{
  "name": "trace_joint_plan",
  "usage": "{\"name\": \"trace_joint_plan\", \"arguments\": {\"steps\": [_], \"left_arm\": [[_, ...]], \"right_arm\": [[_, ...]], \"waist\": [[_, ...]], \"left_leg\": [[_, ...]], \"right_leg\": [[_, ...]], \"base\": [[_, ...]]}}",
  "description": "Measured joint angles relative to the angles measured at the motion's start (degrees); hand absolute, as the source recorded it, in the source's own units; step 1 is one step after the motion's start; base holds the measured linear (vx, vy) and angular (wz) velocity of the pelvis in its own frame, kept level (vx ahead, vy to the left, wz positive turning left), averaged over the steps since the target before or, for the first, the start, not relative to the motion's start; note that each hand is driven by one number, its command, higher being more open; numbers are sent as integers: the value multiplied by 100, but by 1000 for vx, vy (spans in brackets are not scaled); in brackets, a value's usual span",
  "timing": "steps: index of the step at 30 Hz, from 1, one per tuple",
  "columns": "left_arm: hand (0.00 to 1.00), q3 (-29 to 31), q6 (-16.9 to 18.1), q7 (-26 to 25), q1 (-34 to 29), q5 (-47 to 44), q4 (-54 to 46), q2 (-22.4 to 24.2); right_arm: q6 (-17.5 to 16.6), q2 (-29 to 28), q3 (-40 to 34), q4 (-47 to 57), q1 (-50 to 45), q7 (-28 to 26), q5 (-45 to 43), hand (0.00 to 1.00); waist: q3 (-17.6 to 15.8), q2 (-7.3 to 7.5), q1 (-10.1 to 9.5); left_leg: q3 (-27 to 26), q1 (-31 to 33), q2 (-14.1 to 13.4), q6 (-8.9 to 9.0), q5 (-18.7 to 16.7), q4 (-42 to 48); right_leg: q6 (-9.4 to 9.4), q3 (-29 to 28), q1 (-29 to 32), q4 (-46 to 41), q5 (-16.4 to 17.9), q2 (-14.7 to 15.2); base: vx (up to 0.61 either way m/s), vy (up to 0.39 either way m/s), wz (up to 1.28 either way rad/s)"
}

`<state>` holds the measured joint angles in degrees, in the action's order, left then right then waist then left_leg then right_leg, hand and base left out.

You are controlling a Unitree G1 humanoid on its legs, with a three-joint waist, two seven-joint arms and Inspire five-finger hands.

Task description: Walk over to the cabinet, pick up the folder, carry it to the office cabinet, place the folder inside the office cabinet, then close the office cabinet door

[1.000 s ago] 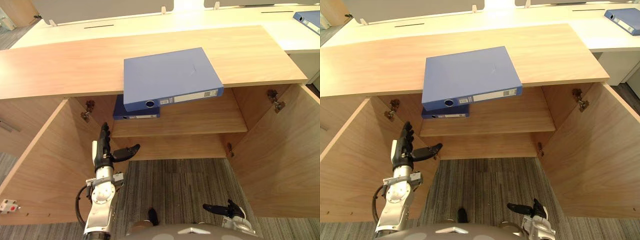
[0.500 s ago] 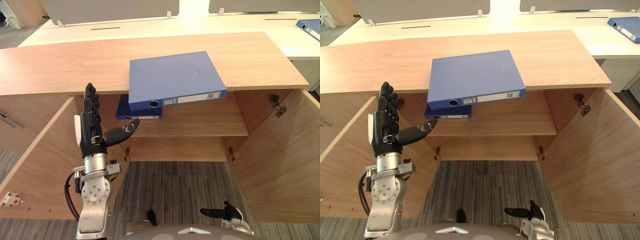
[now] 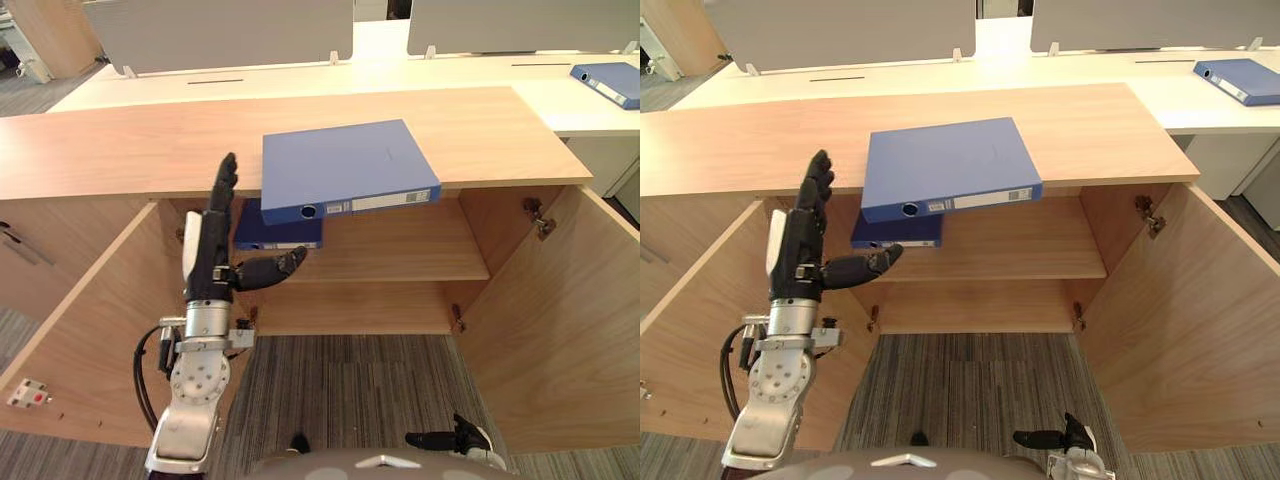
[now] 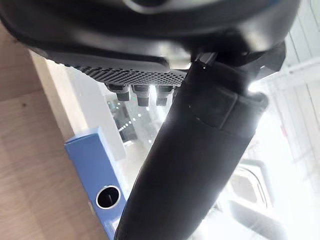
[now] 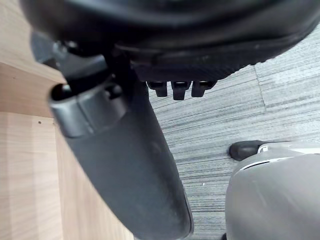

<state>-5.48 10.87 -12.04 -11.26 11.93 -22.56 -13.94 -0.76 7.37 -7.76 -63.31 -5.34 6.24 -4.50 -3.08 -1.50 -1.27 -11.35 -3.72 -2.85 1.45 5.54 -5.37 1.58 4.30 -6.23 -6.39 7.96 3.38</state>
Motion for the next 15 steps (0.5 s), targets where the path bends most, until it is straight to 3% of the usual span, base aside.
{"name": "trace_joint_plan", "arguments": {"steps": [15], "left_arm": [[100, -816, -38, -343, 712, 2313, -271, -168]], "right_arm": [[-4, 7, 1, -170, -70, 57, -6, 100]], "waist": [[78, 37, 103]], "left_leg": [[-107, 24, -8, -11, 12, -2]], "right_leg": [[45, -120, 21, 166, -115, -10]], "base": [[-34, 9, -3]]}}
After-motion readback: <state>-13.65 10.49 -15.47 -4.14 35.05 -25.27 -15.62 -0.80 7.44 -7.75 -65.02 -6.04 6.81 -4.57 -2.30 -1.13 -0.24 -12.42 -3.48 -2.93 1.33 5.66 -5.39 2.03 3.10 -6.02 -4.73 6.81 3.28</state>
